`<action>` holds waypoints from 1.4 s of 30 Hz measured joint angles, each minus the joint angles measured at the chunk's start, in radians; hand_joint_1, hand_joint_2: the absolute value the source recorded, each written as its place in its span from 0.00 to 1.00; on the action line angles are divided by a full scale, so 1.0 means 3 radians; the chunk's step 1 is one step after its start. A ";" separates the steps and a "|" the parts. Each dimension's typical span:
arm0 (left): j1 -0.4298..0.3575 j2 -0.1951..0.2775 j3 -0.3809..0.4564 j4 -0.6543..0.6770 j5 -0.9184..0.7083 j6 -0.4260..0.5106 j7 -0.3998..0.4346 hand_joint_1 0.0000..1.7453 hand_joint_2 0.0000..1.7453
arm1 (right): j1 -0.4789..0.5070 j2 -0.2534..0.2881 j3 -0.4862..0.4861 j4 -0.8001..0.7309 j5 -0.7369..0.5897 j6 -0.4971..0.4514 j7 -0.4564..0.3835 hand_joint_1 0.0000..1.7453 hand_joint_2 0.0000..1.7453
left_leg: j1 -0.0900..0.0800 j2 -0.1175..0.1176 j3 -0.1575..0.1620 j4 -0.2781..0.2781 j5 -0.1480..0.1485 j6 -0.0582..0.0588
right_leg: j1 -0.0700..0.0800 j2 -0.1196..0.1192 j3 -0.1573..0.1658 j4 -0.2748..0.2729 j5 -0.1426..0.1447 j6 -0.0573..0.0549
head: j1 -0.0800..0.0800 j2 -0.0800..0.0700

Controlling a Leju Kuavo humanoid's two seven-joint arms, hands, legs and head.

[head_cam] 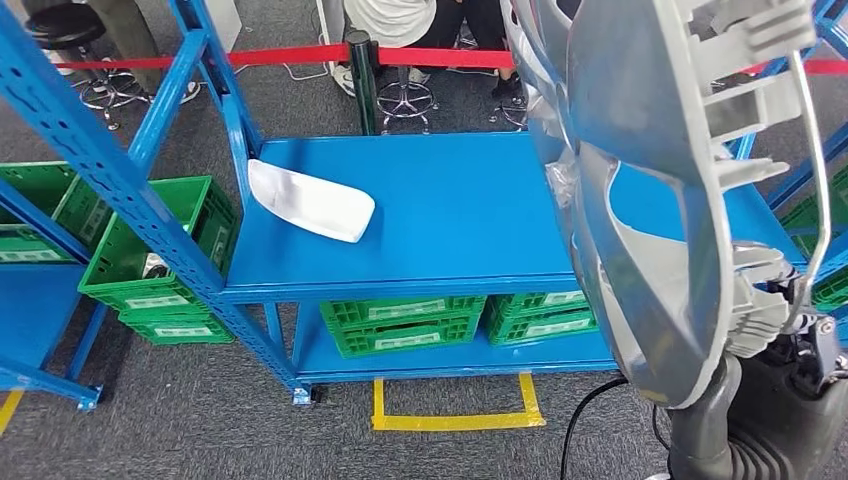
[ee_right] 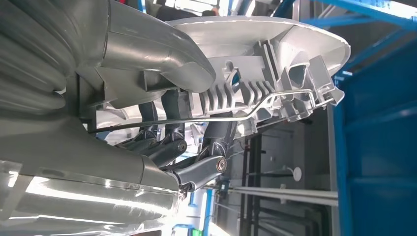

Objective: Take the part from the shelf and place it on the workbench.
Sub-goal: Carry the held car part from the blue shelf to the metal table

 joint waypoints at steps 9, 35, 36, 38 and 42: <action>0.0002 -0.0010 0.0000 0.0002 0.0000 -0.0001 0.0000 0.00 1.00 | -0.0010 0.0000 0.0003 0.0001 0.0002 -0.0001 0.0000 1.00 1.00 | 0.0021 0.0009 -0.0287 0.0883 -0.0567 -0.0083 | 0.0026 -0.0044 -0.0170 -0.0018 0.0144 -0.0145 | -0.0140 0.0000; -0.0003 -0.0049 0.0000 0.0002 -0.0042 -0.0001 0.0013 0.00 1.00 | -0.0003 -0.0001 -0.0004 -0.0019 0.0066 -0.0001 0.0010 1.00 1.00 | -0.0072 0.0009 -0.0322 0.0163 0.0031 0.0009 | 0.0074 -0.0057 0.0323 -0.0293 -0.0080 -0.0209 | -0.0067 0.0000; -0.0002 -0.0051 0.0000 0.0002 -0.0043 0.0000 0.0018 0.00 1.00 | -0.0002 -0.0001 -0.0003 -0.0019 0.0087 -0.0001 0.0021 1.00 1.00 | -0.0055 -0.0001 -0.0386 0.0359 -0.0117 -0.0016 | 0.0075 -0.0063 0.0293 -0.0290 -0.0060 -0.0216 | -0.0091 0.0000; -0.0001 -0.0049 0.0000 0.0002 -0.0047 0.0001 0.0032 0.00 1.00 | -0.0002 -0.0001 -0.0002 -0.0018 0.0146 -0.0001 0.0056 1.00 1.00 | -0.0017 -0.0005 -0.0507 0.0773 -0.0314 -0.0059 | 0.0073 -0.0090 0.0234 -0.0273 -0.0028 -0.0210 | -0.0122 0.0000; -0.0003 -0.0051 0.0001 0.0002 -0.0064 0.0001 0.0062 0.00 1.00 | -0.0005 -0.0001 0.0001 -0.0018 0.0278 0.0003 0.0142 1.00 1.00 | 0.0046 0.0131 -0.0184 0.0462 -0.0094 -0.0130 | 0.0056 -0.0186 0.0143 -0.0181 -0.0013 -0.0168 | -0.0153 0.0000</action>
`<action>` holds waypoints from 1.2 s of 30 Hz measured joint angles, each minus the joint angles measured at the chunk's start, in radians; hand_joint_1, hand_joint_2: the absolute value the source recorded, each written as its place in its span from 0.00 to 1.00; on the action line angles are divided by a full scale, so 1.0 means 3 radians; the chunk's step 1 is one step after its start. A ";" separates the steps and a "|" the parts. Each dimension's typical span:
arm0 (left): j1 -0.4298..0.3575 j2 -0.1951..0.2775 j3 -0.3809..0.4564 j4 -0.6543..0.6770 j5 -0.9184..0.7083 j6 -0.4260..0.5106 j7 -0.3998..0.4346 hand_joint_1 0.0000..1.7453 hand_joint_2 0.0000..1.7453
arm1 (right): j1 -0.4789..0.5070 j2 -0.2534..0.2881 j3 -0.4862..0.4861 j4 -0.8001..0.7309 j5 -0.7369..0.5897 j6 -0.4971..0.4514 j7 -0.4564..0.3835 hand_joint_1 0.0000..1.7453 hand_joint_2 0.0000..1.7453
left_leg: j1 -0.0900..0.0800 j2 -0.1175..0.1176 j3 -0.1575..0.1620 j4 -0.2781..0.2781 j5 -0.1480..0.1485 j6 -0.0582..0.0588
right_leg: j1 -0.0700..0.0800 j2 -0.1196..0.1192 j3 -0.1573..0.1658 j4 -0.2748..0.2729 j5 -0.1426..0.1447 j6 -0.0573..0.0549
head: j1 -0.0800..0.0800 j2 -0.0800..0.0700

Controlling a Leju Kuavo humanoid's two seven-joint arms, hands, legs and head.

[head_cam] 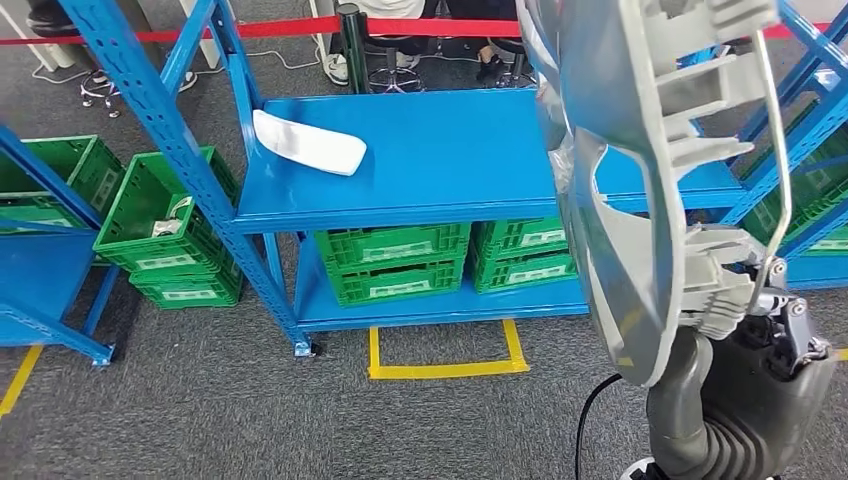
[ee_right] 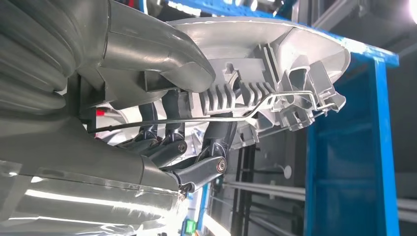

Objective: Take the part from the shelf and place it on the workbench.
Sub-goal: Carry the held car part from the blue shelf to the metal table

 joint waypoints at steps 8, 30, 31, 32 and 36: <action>-0.0008 -0.0028 0.0000 0.0001 -0.0029 0.0000 0.0014 0.00 1.00 | -0.0027 -0.0003 0.0022 -0.0009 0.0082 0.0043 0.0064 1.00 1.00 | -0.0025 -0.0001 0.0197 -0.0487 0.0066 0.0198 | -0.0009 -0.0019 -0.0131 0.0313 -0.0207 0.0152 | 0.0003 0.0000; 0.0004 -0.0027 -0.0003 0.0003 -0.0221 -0.0004 -0.0101 0.00 1.00 | -0.0260 0.0077 0.0293 0.0129 0.0224 0.0186 0.0086 1.00 1.00 | 0.0027 -0.0026 -0.0168 0.0069 -0.0023 -0.0035 | -0.0034 -0.0051 -0.0010 0.0039 -0.0014 0.0020 | 0.0024 0.0000; 0.0002 -0.0025 -0.0003 0.0003 -0.0221 -0.0004 -0.0102 0.00 1.00 | -0.0263 0.0081 0.0302 0.0133 0.0224 0.0186 0.0086 1.00 1.00 | 0.0024 0.0070 -0.0051 -0.0141 0.0052 -0.0034 | -0.0034 -0.0082 -0.0013 0.0064 -0.0033 0.0045 | 0.0014 0.0000; 0.0000 -0.0024 -0.0004 0.0003 -0.0221 -0.0004 -0.0102 0.00 1.00 | -0.0269 0.0083 0.0311 0.0136 0.0224 0.0188 0.0086 1.00 1.00 | 0.0019 0.0151 0.0030 -0.0299 0.0100 -0.0018 | -0.0031 -0.0108 -0.0016 0.0089 -0.0051 0.0070 | 0.0007 0.0000; 0.0001 -0.0023 -0.0004 0.0003 -0.0221 -0.0004 -0.0103 0.00 1.00 | -0.0290 0.0084 0.0336 0.0142 0.0224 0.0190 0.0086 1.00 1.00 | -0.0005 0.0144 0.0032 -0.0399 0.0125 0.0106 | -0.0033 -0.0189 -0.0014 0.0112 -0.0078 0.0142 | 0.0005 0.0000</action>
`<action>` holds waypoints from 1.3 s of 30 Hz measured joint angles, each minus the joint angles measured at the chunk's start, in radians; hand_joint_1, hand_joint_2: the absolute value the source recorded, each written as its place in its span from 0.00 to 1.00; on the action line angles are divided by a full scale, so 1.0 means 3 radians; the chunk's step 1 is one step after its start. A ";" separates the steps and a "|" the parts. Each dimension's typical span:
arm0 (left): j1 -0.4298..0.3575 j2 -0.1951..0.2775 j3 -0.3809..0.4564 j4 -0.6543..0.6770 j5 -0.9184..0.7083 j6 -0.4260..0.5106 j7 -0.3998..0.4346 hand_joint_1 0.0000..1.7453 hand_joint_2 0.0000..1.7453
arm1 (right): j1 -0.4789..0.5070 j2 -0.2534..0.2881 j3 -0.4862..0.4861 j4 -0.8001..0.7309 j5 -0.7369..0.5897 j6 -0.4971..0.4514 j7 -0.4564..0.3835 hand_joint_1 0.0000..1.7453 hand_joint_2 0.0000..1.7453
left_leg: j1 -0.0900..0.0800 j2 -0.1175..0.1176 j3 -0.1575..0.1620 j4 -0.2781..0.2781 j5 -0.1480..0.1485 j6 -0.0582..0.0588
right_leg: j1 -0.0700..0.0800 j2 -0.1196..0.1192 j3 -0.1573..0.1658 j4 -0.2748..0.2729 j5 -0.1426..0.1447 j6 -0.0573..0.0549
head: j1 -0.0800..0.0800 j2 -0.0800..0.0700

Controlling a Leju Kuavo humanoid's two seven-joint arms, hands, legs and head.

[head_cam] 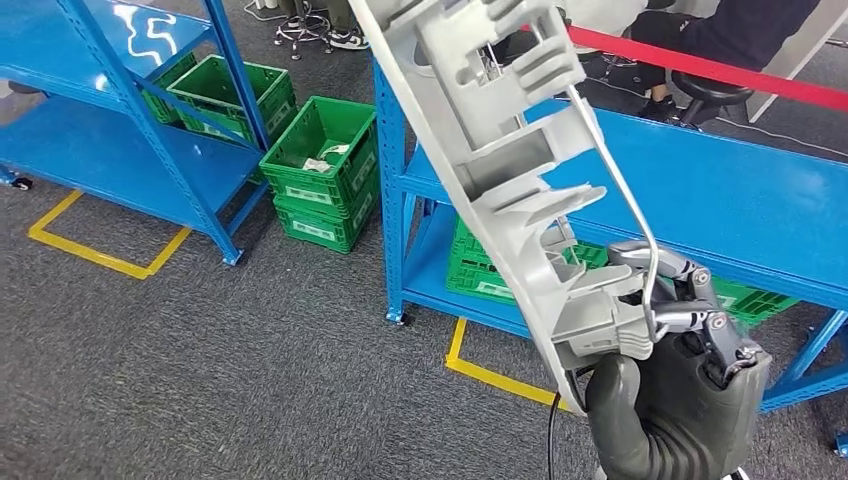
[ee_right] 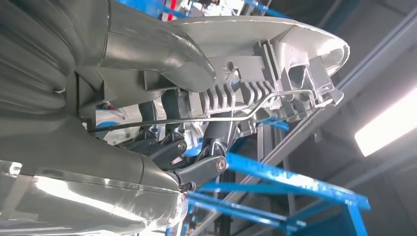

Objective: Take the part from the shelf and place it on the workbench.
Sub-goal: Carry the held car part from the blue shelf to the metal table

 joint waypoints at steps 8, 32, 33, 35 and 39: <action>-0.0007 0.0002 0.0000 0.0001 0.0000 -0.0001 0.0000 0.00 1.00 | 0.0004 0.0000 0.0033 0.0009 0.0000 -0.0003 -0.0001 1.00 1.00 | -0.0043 -0.0390 -0.0047 -0.0009 0.0071 0.0112 | -0.0006 0.0360 -0.0384 0.0923 -0.0430 -0.0026 | 0.0124 0.0000; 0.0001 0.0005 0.0000 0.0010 0.0001 -0.0004 0.0000 0.00 1.00 | -0.0015 0.0013 0.0097 0.0008 0.0000 -0.0003 -0.0001 1.00 1.00 | 0.0012 -0.0143 -0.0041 -0.0002 0.0056 0.0002 | -0.0008 0.0112 -0.0015 0.0062 -0.0074 -0.0003 | 0.0025 0.0000; -0.0003 0.0005 0.0000 0.0010 0.0003 -0.0004 0.0000 0.00 1.00 | -0.0013 0.0013 0.0099 0.0007 0.0000 -0.0004 -0.0001 1.00 1.00 | 0.0015 -0.0176 -0.0043 -0.0009 0.0066 0.0023 | -0.0015 0.0184 -0.0063 0.0183 -0.0165 0.0006 | 0.0045 0.0000; -0.0010 0.0004 0.0000 0.0010 0.0038 -0.0004 -0.0010 0.00 1.00 | -0.0008 0.0013 0.0106 0.0008 -0.0016 -0.0001 0.0004 1.00 1.00 | 0.0004 -0.0248 -0.0055 -0.0011 0.0079 0.0053 | -0.0019 0.0311 -0.0242 0.0610 -0.0403 0.0008 | 0.0092 0.0000; -0.0004 -0.0006 0.0004 0.0010 0.0156 -0.0005 -0.0026 0.00 1.00 | -0.0016 0.0013 0.0123 0.0027 -0.0127 0.0036 0.0018 1.00 1.00 | -0.0032 -0.0434 -0.0071 -0.0008 0.0101 0.0078 | -0.0008 0.0372 -0.0346 0.0821 -0.0357 -0.0045 | 0.0137 0.0000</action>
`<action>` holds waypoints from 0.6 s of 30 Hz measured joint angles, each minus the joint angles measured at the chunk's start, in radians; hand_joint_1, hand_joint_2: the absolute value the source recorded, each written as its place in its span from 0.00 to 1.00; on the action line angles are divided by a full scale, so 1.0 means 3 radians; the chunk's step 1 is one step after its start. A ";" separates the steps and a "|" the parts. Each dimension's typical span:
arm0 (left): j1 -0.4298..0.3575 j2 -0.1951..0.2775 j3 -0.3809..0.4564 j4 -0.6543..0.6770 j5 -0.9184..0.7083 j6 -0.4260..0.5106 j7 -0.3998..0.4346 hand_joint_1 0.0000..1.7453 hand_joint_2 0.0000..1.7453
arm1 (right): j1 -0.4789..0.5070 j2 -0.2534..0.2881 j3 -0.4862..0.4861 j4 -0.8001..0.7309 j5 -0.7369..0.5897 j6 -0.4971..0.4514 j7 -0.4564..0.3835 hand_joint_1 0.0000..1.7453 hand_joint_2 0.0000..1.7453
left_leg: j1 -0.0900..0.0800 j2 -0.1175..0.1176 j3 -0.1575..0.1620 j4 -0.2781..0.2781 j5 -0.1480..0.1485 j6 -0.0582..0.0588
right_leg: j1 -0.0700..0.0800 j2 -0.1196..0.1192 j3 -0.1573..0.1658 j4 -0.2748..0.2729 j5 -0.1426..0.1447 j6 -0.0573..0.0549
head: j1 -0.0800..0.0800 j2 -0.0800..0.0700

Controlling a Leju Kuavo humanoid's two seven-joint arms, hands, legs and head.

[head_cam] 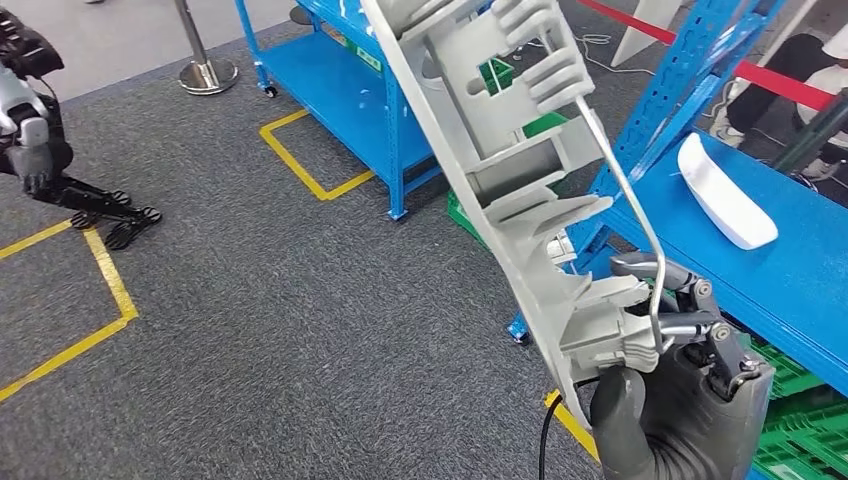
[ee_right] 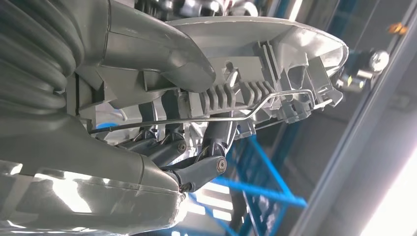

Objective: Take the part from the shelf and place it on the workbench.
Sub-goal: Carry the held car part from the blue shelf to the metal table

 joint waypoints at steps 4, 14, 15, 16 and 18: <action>-0.0007 -0.0034 0.0006 0.0002 0.0037 -0.0024 0.0038 0.00 1.00 | -0.0045 0.0010 0.0019 0.0046 -0.0031 0.0066 -0.0019 1.00 1.00 | -0.0003 -0.0180 -0.0029 0.0006 0.0037 -0.0037 | 0.0013 0.0270 0.0307 -0.0722 0.0339 -0.0093 | 0.0006 0.0000; 0.0007 -0.0028 0.0060 0.0002 -0.0009 -0.0071 -0.0026 0.00 1.00 | -0.0061 0.0087 0.0051 0.0153 0.0101 0.0021 -0.0014 1.00 1.00 | 0.0045 0.0183 -0.0466 0.0852 -0.0355 -0.0209 | 0.0028 -0.0162 0.0362 -0.0884 0.0402 -0.0123 | -0.0100 0.0000; 0.0010 -0.0024 0.0062 0.0002 -0.0016 -0.0071 -0.0040 0.00 1.00 | -0.0054 0.0091 0.0052 0.0162 0.0106 0.0013 -0.0014 1.00 1.00 | 0.0054 0.0196 -0.0394 0.0743 -0.0282 -0.0220 | 0.0026 -0.0208 0.0362 -0.0877 0.0395 -0.0113 | -0.0109 0.0000; 0.0012 -0.0018 0.0063 0.0002 -0.0020 -0.0071 -0.0051 0.00 1.00 | -0.0049 0.0095 0.0054 0.0168 0.0109 0.0008 -0.0014 1.00 1.00 | 0.0058 0.0244 -0.0270 0.0536 -0.0180 -0.0227 | 0.0023 -0.0247 0.0362 -0.0866 0.0385 -0.0099 | -0.0116 0.0000; 0.0008 -0.0010 0.0065 0.0002 -0.0024 -0.0071 -0.0063 0.00 1.00 | -0.0046 0.0097 0.0059 0.0177 0.0111 0.0004 -0.0015 1.00 1.00 | 0.0043 0.0403 -0.0036 0.0137 -0.0050 -0.0198 | 0.0029 -0.0312 0.0362 -0.0835 0.0354 -0.0059 | -0.0126 0.0000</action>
